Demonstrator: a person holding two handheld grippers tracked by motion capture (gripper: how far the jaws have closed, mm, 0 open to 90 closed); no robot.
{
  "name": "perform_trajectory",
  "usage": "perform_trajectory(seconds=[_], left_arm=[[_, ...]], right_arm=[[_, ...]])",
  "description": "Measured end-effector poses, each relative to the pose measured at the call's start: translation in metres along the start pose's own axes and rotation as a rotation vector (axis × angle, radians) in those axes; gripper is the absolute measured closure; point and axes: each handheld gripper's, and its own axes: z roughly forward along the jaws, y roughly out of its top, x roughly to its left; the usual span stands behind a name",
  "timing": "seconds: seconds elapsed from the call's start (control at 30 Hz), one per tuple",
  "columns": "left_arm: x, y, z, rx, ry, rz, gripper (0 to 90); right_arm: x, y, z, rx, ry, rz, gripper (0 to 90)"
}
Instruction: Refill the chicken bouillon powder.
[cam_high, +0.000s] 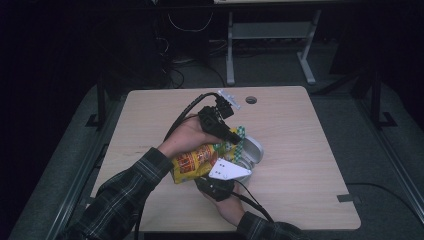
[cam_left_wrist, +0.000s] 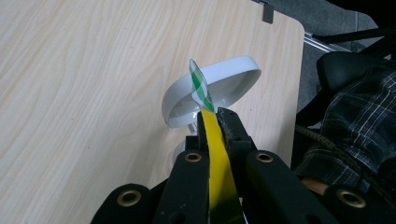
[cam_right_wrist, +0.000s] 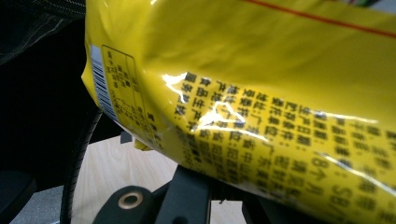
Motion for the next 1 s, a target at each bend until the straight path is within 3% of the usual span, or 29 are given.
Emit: perform_trajectory(seconds=[1.0], left_arm=[[-0.0013,-0.0004,-0.0002,-0.006,0.004,0.001,89.1]], right_arm=[[0.0,0.0,0.0,0.002,0.0,-0.005,89.9]])
